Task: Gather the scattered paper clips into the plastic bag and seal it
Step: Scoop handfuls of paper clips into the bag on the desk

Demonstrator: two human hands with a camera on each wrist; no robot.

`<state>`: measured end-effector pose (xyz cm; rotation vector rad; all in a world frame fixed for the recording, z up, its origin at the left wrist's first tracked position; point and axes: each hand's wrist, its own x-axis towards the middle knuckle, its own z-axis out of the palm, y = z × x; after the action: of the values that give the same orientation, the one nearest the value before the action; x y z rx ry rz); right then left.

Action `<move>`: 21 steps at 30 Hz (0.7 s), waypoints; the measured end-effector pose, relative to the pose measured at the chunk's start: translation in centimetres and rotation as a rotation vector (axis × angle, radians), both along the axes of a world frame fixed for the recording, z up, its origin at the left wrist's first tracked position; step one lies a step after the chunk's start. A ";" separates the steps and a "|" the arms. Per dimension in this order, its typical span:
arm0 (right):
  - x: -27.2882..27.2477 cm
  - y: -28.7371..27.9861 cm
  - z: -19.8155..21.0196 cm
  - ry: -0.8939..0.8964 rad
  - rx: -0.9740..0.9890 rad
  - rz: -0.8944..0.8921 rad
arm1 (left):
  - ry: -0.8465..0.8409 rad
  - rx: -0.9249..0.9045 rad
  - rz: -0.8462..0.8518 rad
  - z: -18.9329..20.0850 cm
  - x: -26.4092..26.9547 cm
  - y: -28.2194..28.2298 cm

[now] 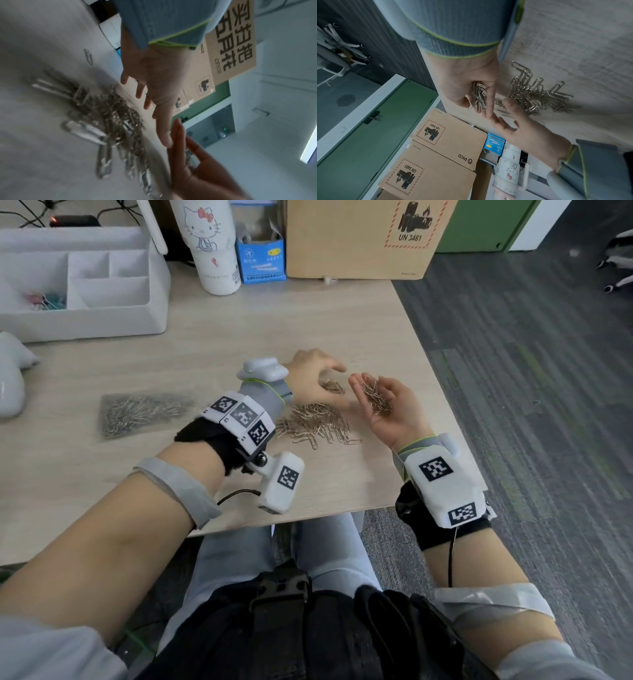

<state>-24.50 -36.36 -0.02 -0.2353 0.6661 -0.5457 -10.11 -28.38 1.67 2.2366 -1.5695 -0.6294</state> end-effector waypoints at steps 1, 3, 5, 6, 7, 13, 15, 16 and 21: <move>-0.2 0.0 -0.1 0.005 -0.002 -0.025 | -0.058 0.054 -0.031 -0.4 -0.5 0.0; -0.4 0.0 -0.1 0.007 -0.008 -0.063 | -0.149 0.105 -0.030 -1.4 -1.4 0.1; -0.6 0.1 -0.1 0.035 -0.019 -0.092 | -0.201 0.102 -0.046 -2.1 -2.0 0.2; -0.6 0.2 -0.1 0.050 -0.023 -0.098 | -0.221 0.087 -0.059 -2.4 -2.2 0.3; -0.6 0.2 -0.1 0.059 -0.023 -0.100 | -0.226 0.067 -0.067 -2.6 -2.2 0.4; -0.4 0.8 0.0 0.074 0.001 -0.090 | -0.062 -0.003 -0.056 -2.2 -0.6 0.9; -0.3 1.0 0.1 0.069 0.004 -0.085 | -0.016 -0.005 -0.062 -2.1 0.0 1.2; -0.2 1.1 0.1 0.066 0.002 -0.080 | 0.000 -0.006 -0.063 -2.0 0.2 1.5; 0.5 1.6 0.2 0.043 -0.013 -0.041 | -0.070 0.029 -0.068 -0.7 1.0 3.2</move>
<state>-24.01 -34.74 0.18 -0.2467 0.7110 -0.5859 -9.07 -25.17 0.99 2.2573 -1.6876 -0.6019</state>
